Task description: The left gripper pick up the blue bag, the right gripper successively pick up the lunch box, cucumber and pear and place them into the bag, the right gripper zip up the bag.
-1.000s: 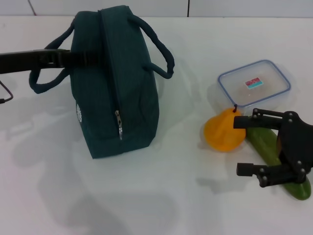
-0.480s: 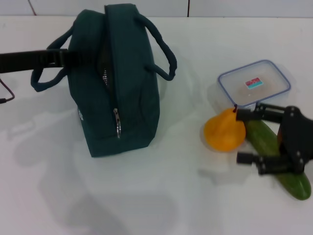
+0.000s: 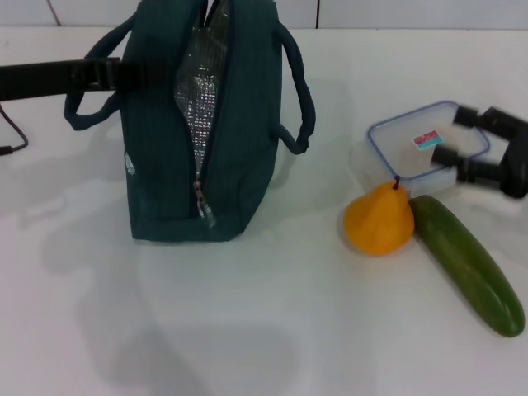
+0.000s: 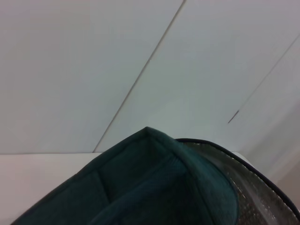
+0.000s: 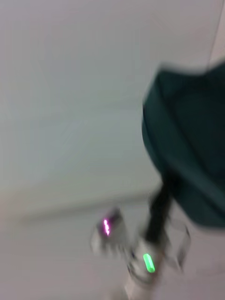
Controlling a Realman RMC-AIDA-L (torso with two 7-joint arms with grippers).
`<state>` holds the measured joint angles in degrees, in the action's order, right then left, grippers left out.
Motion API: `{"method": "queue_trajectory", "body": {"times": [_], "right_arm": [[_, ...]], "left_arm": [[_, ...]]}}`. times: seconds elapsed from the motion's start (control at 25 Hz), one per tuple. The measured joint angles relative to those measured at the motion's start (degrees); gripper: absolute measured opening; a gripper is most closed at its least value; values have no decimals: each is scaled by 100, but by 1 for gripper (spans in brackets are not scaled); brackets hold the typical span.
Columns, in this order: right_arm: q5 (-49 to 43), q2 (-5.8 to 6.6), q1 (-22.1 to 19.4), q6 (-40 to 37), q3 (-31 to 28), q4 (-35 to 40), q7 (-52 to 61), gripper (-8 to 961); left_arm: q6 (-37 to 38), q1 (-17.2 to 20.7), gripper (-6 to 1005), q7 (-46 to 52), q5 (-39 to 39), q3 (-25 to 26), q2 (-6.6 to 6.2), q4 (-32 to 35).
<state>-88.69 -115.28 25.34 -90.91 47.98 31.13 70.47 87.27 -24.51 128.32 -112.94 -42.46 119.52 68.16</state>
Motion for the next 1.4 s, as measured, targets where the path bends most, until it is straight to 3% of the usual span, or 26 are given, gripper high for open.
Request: {"method": "queue_trajectory", "body": {"times": [0.32,0.76,1.04,1.4], "right_arm": [[648,98,176,1481,-105,-579,774,871],[629,235,284,2166,-112,-632,1511,870],[628,359,442,2472,-114,-1102,1541,870],[618,324,493,2814,-98,-1168,1478,870]], "left_arm": [[-8,51,40,226,-2,-78,-4,214],[1,46,40,254,-36,-113,-22,199],[1,50,40,255,-30,-109,-22,149],[1,52,40,261,2,-86,-26,134]]}}
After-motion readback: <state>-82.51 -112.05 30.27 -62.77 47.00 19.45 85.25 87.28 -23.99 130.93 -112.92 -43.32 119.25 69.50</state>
